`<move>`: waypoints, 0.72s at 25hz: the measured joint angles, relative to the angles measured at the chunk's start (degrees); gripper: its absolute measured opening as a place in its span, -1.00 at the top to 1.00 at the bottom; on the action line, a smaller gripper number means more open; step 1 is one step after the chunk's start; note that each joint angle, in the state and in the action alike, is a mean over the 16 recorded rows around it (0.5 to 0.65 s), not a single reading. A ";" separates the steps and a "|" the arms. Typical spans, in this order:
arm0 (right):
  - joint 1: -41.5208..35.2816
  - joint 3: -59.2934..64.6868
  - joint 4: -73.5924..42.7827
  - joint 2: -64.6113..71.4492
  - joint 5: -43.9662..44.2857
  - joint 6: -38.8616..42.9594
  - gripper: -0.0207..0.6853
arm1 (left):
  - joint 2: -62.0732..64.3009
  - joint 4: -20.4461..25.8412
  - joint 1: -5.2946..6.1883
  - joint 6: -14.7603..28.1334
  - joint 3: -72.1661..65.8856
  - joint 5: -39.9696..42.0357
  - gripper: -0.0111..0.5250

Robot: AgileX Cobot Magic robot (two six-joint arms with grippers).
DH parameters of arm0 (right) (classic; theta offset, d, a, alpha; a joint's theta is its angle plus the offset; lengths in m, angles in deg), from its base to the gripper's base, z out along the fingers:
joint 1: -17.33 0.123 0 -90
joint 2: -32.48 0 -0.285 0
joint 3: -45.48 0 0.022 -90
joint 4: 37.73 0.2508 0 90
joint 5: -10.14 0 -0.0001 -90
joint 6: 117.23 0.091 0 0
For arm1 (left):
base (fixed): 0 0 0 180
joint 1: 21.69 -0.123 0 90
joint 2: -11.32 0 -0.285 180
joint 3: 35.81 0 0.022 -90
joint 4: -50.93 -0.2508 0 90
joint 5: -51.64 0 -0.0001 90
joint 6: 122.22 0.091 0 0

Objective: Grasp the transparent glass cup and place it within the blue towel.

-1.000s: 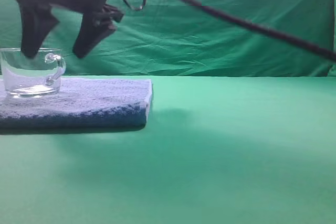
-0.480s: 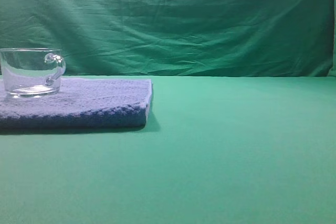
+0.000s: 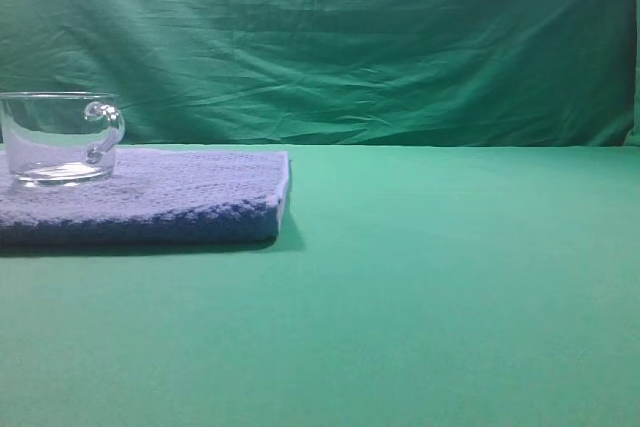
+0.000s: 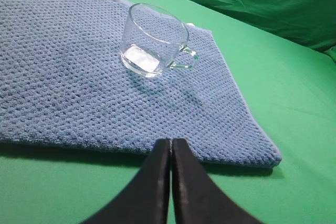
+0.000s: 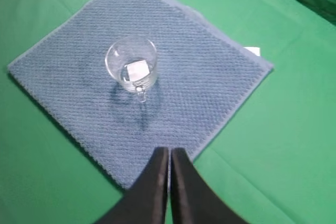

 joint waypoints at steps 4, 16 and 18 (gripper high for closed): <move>0.00 6.59 -2.37 -7.99 -1.96 1.55 0.94 | 0.00 0.00 0.00 0.00 0.00 0.00 0.96; -7.71 36.93 -4.55 -36.76 -18.56 3.04 0.94 | 0.00 0.00 0.00 0.00 0.00 0.00 0.96; -10.72 41.99 -4.63 -41.07 -21.82 3.05 0.94 | 0.00 0.00 0.00 0.00 0.00 0.00 0.96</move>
